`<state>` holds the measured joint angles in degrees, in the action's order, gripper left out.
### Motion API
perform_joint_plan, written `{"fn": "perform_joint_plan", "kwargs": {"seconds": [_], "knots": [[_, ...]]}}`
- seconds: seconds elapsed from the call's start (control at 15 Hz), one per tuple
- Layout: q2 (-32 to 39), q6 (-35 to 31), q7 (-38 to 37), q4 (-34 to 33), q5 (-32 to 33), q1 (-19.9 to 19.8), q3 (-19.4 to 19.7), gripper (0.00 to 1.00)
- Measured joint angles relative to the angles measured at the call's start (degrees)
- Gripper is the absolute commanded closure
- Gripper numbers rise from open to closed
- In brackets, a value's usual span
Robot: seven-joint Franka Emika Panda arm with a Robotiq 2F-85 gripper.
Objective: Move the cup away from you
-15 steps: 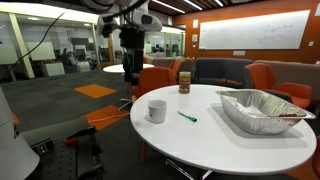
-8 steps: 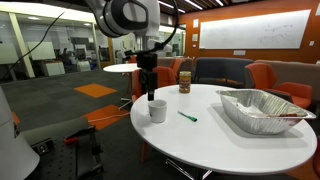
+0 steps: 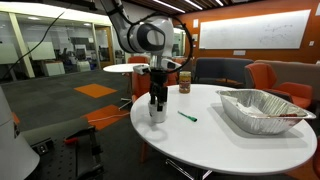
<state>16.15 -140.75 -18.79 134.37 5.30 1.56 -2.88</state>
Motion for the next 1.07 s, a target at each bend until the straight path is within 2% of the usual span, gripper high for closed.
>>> {"fn": "perform_joint_plan", "kwargs": {"seconds": [0.07,0.13,0.2,0.27,0.8,0.93,1.07], "knots": [[1.5,0.0,-0.5,-1.2,0.0,0.5,0.2,0.11],[2.9,0.0,-0.9,-2.3,0.0,1.0,0.5,0.30],[4.0,0.0,-1.2,-3.3,0.0,1.5,0.9,0.35],[5.1,0.0,-1.7,-4.1,0.0,2.1,1.4,0.36],[7.9,0.0,-1.8,-6.6,0.0,4.7,2.9,0.98],[7.9,0.0,-1.9,-6.9,0.0,5.0,3.0,1.00],[7.8,0.0,-1.9,-7.4,0.0,5.2,3.0,0.97]]}}
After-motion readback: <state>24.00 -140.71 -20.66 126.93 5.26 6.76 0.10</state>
